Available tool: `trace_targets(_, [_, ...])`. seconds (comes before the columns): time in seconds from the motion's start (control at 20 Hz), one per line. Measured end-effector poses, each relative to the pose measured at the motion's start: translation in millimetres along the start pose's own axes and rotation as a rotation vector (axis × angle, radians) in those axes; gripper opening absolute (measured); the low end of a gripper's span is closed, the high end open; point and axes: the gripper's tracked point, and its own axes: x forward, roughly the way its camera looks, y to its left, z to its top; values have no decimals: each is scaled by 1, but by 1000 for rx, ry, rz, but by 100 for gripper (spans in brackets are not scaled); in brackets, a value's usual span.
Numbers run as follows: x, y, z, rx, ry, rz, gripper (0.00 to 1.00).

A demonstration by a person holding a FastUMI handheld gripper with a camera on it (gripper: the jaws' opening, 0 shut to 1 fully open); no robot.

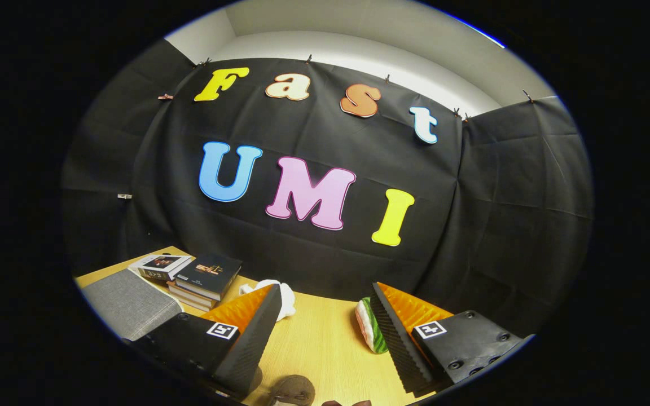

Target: Open the storage box then place both shoes into the box .Put the left shoe in first, then the right shoe, with the right side of both shoes facing outward in a uniform manner.

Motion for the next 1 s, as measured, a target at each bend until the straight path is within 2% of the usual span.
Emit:
trace_targets(0.1, [2,9,-3,3,8,32,97])
trace_targets(0.3, [5,38,-15,38,54,148,97])
trace_targets(0.45, [7,71,-22,67,96,278,97])
trace_targets(0.6, [7,105,-45,113,202,412,97])
trace_targets(0.75, [-1,133,-59,239,287,531,97])
trace_targets(1.0, [-15,187,-83,542,484,725,98])
